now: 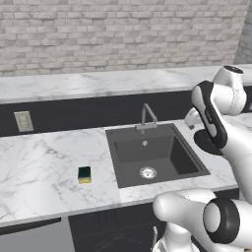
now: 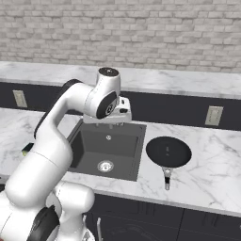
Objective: Pick the pan and sponge and place them into the sink. Then turn on the water.
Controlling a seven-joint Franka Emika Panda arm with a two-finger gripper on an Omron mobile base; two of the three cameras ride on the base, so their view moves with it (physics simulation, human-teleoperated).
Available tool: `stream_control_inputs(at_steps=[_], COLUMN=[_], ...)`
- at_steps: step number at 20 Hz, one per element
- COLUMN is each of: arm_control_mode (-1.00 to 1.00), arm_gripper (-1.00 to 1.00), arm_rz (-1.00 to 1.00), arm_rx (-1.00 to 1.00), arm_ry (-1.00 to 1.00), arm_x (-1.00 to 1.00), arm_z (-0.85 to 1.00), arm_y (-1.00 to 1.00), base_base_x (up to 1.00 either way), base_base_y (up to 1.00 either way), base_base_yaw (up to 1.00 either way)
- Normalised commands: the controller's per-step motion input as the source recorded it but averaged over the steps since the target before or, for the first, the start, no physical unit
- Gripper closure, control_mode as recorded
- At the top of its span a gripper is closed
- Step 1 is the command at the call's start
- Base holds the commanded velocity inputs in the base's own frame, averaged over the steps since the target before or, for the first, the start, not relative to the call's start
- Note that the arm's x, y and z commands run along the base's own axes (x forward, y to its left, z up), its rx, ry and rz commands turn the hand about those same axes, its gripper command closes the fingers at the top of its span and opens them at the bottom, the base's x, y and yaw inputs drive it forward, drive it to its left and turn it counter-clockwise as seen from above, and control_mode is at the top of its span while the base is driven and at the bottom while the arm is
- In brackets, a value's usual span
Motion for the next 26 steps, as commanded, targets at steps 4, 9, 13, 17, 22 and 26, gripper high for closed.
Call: stream_control_inputs(at_steps=[4, 9, 13, 17, 22, 26], arm_control_mode=[-1.00, -1.00, -1.00, -1.00, -1.00, -1.00], arm_gripper=[-1.00, -1.00, -1.00, -1.00, -1.00, -1.00], arm_rz=[0.06, 0.05, 0.05, 0.05, 0.01, 0.00], arm_rx=[0.00, 0.00, 0.00, -0.02, -0.03, -0.03], arm_ry=[0.00, 0.00, 0.00, 0.00, 0.00, -0.01], arm_x=[-0.04, -0.04, -0.03, -0.03, -0.08, -0.12], arm_z=[-0.20, -0.21, -0.22, -0.23, -0.25, -0.24], arm_y=[-0.23, -0.23, -0.23, -0.22, -0.21, -0.23], base_base_x=[0.00, 0.00, 0.00, 0.00, 0.00, 0.00], base_base_y=[0.00, 0.00, 0.00, 0.00, 0.00, 0.00], base_base_yaw=[0.00, 0.00, 0.00, 0.00, 0.00, 0.00])
